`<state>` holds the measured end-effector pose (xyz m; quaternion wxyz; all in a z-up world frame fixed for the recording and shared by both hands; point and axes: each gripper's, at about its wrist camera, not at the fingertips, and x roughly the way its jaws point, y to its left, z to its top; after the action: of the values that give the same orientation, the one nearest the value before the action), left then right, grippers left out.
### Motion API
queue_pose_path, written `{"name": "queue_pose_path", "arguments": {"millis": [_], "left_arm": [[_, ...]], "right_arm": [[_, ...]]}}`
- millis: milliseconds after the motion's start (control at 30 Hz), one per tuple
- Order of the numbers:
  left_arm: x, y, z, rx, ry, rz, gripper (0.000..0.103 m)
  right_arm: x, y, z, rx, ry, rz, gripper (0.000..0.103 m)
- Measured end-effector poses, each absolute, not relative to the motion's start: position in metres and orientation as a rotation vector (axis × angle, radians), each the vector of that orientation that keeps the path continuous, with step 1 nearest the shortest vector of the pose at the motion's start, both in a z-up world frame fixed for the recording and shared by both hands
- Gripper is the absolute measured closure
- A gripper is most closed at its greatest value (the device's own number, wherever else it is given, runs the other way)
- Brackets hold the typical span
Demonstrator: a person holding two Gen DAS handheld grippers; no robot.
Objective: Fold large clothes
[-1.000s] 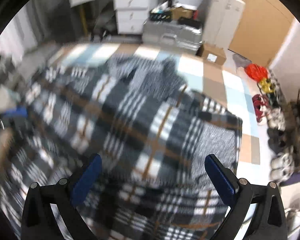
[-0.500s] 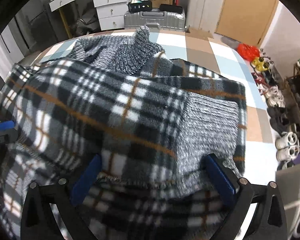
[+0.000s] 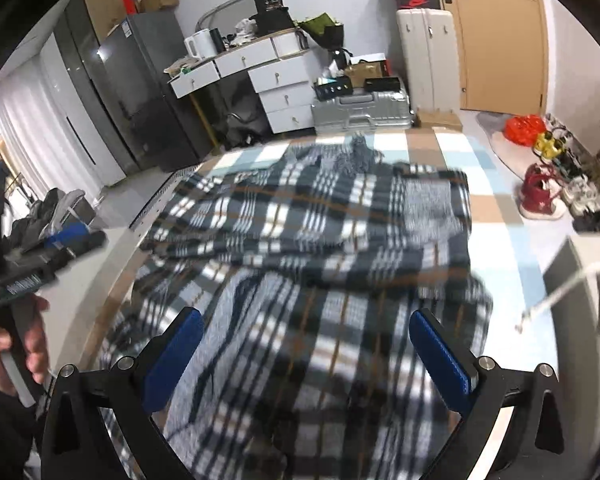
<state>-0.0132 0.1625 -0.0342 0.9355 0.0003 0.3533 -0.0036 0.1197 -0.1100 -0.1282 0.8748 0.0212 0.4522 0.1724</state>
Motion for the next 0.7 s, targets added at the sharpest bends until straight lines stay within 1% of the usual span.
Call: {"name": "queue_pose_path", "arguments": {"millis": [100,167,200,233,300,400,533,700], "left_arm": [[-0.013,0.158,-0.026,0.057,0.739,-0.014,0.018],[-0.002,0.162,-0.02,0.032,0.772,-0.035,0.017],[0.006,0.162,-0.019,0.012,0.799,-0.05,0.01],[0.016,0.161,-0.019,-0.016,0.829,-0.066,0.006],[0.047,0.157,-0.015,-0.072,0.88,-0.096,0.005],[0.107,0.146,-0.017,-0.08,0.949,-0.066,0.005],[0.191,0.151,-0.038,-0.112,1.046,-0.071,0.005],[0.287,0.157,-0.092,-0.239,1.222,-0.1,0.005]], "right_arm": [[0.113,-0.107,-0.143,-0.034,1.019,0.316,0.0],[0.116,-0.108,-0.14,-0.062,1.033,0.304,0.0],[0.12,-0.109,-0.132,-0.061,1.025,0.299,0.0],[0.124,-0.111,-0.121,-0.052,1.009,0.296,0.0],[0.143,-0.114,-0.097,-0.032,0.973,0.278,0.0],[0.183,-0.114,-0.07,-0.029,0.948,0.252,0.0],[0.25,-0.111,-0.055,-0.023,0.943,0.234,0.0],[0.337,-0.109,-0.075,-0.003,0.988,0.212,0.0]]}}
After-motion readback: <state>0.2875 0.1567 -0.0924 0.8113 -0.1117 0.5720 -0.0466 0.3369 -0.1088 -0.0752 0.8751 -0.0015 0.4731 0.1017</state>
